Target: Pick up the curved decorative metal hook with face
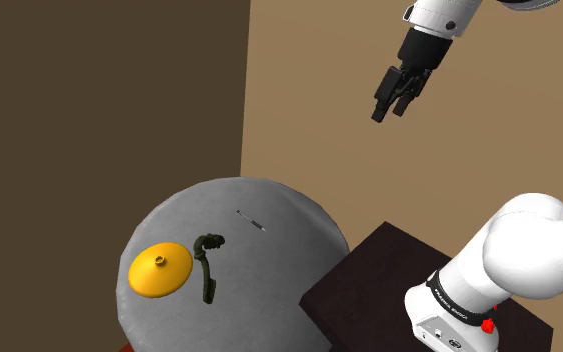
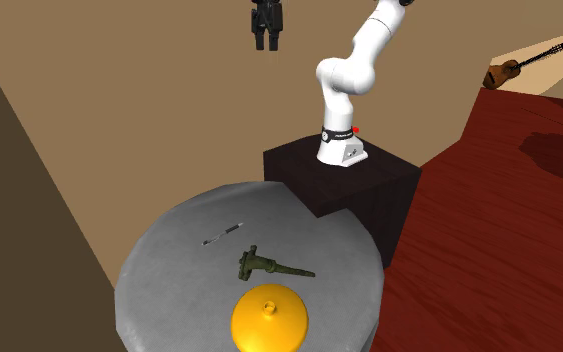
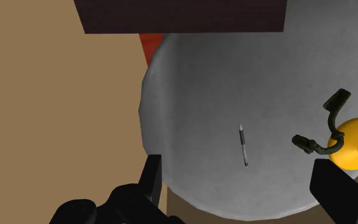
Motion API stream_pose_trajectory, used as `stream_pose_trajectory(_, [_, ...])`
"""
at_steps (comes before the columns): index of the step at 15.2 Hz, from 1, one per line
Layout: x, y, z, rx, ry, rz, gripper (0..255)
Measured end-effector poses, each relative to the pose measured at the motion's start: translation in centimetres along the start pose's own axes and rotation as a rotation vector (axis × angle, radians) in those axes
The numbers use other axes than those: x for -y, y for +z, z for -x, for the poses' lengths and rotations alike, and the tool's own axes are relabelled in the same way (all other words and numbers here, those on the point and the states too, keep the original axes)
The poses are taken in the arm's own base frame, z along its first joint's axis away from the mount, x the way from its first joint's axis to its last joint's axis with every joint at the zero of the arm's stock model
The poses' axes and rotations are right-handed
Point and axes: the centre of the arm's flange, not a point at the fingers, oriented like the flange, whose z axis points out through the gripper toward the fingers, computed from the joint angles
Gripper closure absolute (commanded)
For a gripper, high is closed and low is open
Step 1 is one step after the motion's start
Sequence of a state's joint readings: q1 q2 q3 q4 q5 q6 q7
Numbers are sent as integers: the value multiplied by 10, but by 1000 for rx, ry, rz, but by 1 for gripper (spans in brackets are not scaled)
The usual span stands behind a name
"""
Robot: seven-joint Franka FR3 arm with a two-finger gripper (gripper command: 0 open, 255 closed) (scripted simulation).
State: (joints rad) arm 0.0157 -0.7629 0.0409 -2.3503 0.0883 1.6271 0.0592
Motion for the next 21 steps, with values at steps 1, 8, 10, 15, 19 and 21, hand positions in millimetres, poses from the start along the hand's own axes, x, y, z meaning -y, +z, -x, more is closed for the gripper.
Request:
stream_pose_trajectory(1, [0, 0, 0, 0, 0, 0, 0])
stream_pose_trajectory(8, [35, 65, -10, -29, -6, -35, 0])
stream_pose_trajectory(10, [49, 89, -11, -38, -8, -46, 0])
stream_pose_trajectory(15, [81, 144, -19, -64, -12, -75, 0])
stream_pose_trajectory(19, [108, 182, -28, -83, -15, -99, 0])
stream_pose_trajectory(21, [121, 202, -31, -94, -17, -111, 0])
